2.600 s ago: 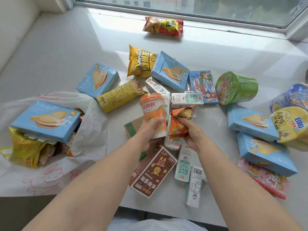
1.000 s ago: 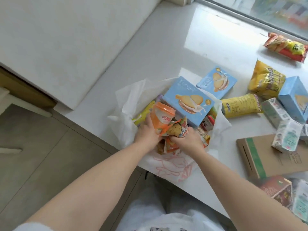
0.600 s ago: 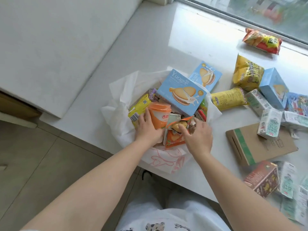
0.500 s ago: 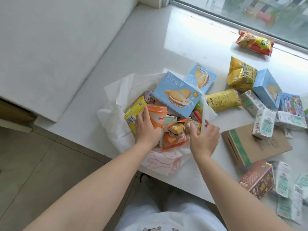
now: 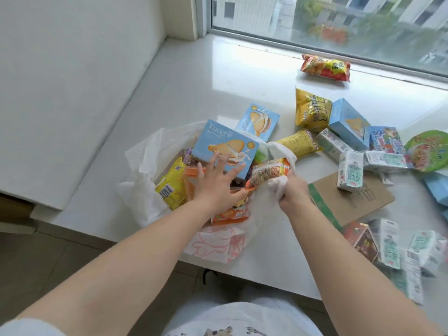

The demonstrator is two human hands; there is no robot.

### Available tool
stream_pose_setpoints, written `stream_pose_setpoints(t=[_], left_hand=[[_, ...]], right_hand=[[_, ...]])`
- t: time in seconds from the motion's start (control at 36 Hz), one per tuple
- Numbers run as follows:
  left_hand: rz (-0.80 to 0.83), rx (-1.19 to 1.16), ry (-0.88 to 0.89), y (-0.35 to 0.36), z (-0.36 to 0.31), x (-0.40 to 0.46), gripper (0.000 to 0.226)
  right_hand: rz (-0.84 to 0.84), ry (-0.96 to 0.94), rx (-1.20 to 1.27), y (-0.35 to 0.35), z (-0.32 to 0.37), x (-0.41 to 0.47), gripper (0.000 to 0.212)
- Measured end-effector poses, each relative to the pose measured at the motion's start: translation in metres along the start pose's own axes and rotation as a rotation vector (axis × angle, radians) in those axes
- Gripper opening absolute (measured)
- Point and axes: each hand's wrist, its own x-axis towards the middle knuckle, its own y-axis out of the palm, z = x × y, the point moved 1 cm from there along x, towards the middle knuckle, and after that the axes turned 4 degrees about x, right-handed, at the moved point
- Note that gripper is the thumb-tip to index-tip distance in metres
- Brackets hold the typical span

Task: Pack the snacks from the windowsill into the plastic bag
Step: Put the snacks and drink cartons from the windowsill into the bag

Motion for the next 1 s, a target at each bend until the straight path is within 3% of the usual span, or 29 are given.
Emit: stream_pose_setpoints(t=[0.11,0.17,0.22,0.31,0.42,0.47,0.56,0.67,0.75,0.81,0.89,1.0], left_hand=[[0.095,0.019,-0.047,0.001,-0.020,0.014,0.074],[0.085,-0.033,-0.108,0.000,-0.025,0.018,0.078],[0.051,-0.086,-0.144,-0.002,-0.031,0.020,0.085],[0.016,-0.172,-0.167,-0.004,-0.036,0.018,0.091],[-0.033,-0.112,-0.054,-0.006,-0.040,0.012,0.089],[0.006,-0.008,0.078,-0.004,-0.047,0.011,0.084],[0.082,0.100,0.152,0.004,-0.056,0.011,0.072],[0.185,0.075,0.032,0.007,-0.056,0.011,0.055],[0.275,0.062,-0.040,0.009,-0.049,0.011,0.046],[0.266,-0.013,-0.098,0.011,-0.044,0.010,0.045],[0.142,-0.166,-0.166,0.006,-0.039,0.006,0.042],[-0.035,-0.150,-0.291,-0.005,-0.019,-0.003,0.037]], right_hand=[[0.034,-0.325,-0.271,-0.011,0.054,-0.003,0.039],[0.061,-0.461,-0.489,-0.017,0.063,-0.003,0.033],[0.116,-0.467,-0.647,-0.022,0.059,-0.005,0.031],[0.153,-0.388,-0.798,-0.028,0.046,-0.007,0.044],[0.214,-0.385,-0.932,-0.033,0.044,-0.006,0.029],[0.203,-0.384,-0.887,-0.035,0.048,-0.002,0.023],[0.213,-0.299,-0.618,-0.039,0.070,-0.007,0.023],[0.320,-0.342,-0.200,-0.048,0.139,-0.028,0.020],[0.248,-0.373,-0.073,-0.061,0.174,-0.024,0.012],[0.128,-0.388,-0.246,-0.068,0.173,-0.003,0.013],[-0.025,-0.381,-0.758,-0.071,0.138,0.027,0.025],[-0.026,-0.371,-1.023,-0.067,0.094,0.041,0.054]])
